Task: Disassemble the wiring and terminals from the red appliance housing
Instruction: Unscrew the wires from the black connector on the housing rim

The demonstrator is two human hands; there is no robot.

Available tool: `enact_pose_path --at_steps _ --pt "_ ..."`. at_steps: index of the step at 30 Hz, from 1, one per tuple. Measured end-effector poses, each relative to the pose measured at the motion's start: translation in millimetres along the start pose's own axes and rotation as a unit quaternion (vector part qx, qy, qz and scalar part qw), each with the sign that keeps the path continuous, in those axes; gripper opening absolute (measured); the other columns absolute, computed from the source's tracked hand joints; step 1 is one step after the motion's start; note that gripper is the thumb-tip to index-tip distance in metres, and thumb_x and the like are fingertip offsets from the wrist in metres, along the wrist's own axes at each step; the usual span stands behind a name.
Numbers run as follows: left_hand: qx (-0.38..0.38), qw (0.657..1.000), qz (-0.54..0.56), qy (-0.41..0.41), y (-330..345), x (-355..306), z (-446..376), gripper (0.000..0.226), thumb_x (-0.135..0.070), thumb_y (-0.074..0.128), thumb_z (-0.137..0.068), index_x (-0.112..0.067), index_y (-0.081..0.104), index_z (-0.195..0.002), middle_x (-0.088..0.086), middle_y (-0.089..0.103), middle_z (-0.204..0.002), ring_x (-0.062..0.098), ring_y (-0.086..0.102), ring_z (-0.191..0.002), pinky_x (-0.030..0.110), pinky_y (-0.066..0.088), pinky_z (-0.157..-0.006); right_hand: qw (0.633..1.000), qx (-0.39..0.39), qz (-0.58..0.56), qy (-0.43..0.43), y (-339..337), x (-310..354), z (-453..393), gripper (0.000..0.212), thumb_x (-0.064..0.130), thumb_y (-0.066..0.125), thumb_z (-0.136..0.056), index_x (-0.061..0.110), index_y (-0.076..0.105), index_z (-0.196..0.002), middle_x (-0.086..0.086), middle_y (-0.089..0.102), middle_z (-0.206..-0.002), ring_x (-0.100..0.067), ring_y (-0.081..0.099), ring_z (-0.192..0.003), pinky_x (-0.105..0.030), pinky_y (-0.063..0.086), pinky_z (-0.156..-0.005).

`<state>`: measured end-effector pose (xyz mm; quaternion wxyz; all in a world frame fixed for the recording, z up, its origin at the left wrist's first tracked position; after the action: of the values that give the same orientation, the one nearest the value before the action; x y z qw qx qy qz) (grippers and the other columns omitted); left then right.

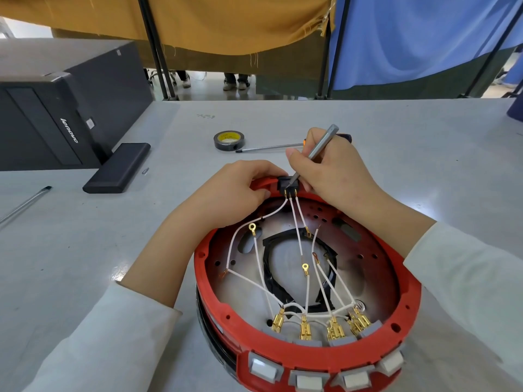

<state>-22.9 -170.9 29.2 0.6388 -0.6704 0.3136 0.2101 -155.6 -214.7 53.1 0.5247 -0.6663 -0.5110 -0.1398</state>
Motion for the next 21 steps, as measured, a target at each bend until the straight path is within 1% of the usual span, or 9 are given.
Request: enact_pose_path --at_steps 4,8,11,14,18,21 --pt "-0.001 1.0 -0.001 0.001 -0.2 -0.9 0.5 0.039 -0.005 0.055 -0.09 -0.032 0.062 -0.118 -0.017 0.065 -0.113 0.001 0.059 -0.106 0.027 0.044 -0.1 1.0 0.003 -0.001 -0.002 1.2 0.2 0.1 0.032 0.025 0.057 -0.092 0.016 0.04 -0.067 -0.001 0.05 -0.054 -0.005 0.046 -0.044 -0.024 0.038 -0.055" --pt "-0.002 1.0 -0.003 0.001 -0.5 -1.4 0.8 0.039 -0.006 0.055 -0.09 -0.032 0.062 -0.118 -0.018 0.065 -0.112 -0.001 0.059 -0.104 0.024 0.043 -0.098 1.0 0.008 -0.011 -0.008 1.1 1.2 -1.5 0.031 0.024 0.057 -0.093 0.014 0.041 -0.068 -0.003 0.051 -0.051 -0.005 0.046 -0.042 -0.018 0.037 -0.051" --pt "-0.008 1.0 -0.006 -0.006 -1.5 -0.2 0.3 0.04 -0.005 0.055 -0.089 -0.032 0.062 -0.118 -0.017 0.065 -0.113 0.001 0.059 -0.105 0.024 0.043 -0.099 0.999 0.033 -0.002 -0.016 3.8 3.9 -6.6 0.034 0.025 0.057 -0.093 0.015 0.039 -0.065 -0.005 0.053 -0.047 -0.007 0.047 -0.041 -0.02 0.04 -0.051" --pt "-0.013 1.0 -0.005 -0.012 -2.7 1.4 0.4 0.04 -0.005 0.057 -0.087 -0.035 0.062 -0.114 -0.016 0.066 -0.111 0.001 0.059 -0.104 0.022 0.043 -0.096 0.998 0.058 0.002 -0.016 7.8 5.7 -14.7 0.036 0.025 0.057 -0.092 0.015 0.039 -0.063 -0.002 0.05 -0.045 -0.008 0.048 -0.038 -0.023 0.042 -0.051" --pt "-0.009 1.0 -0.005 -0.009 -1.9 1.2 0.3 0.039 -0.008 0.061 -0.086 -0.035 0.062 -0.114 -0.016 0.065 -0.112 0.002 0.059 -0.105 0.021 0.042 -0.097 0.997 0.068 -0.026 0.007 12.0 0.8 -21.4 0.034 0.014 0.056 -0.089 0.015 0.038 -0.061 0.004 0.044 -0.038 -0.007 0.044 -0.034 -0.019 0.037 -0.043" --pt "-0.01 1.0 -0.005 -0.007 -1.9 1.1 0.4 0.039 -0.009 0.062 -0.085 -0.034 0.062 -0.115 -0.017 0.064 -0.113 0.001 0.058 -0.106 0.022 0.041 -0.098 0.997 0.068 -0.033 0.024 14.3 -2.2 -23.9 0.032 0.007 0.055 -0.085 0.014 0.037 -0.059 0.004 0.041 -0.037 -0.011 0.044 -0.035 -0.021 0.036 -0.042"
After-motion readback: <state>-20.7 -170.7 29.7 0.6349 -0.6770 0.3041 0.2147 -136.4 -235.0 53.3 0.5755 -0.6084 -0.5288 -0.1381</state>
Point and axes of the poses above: each hand's wrist, its own z-axis away from the middle knuckle, its own y-axis out of the palm, x = y × z, the point moved 6 cm from there along -z, towards the middle knuckle
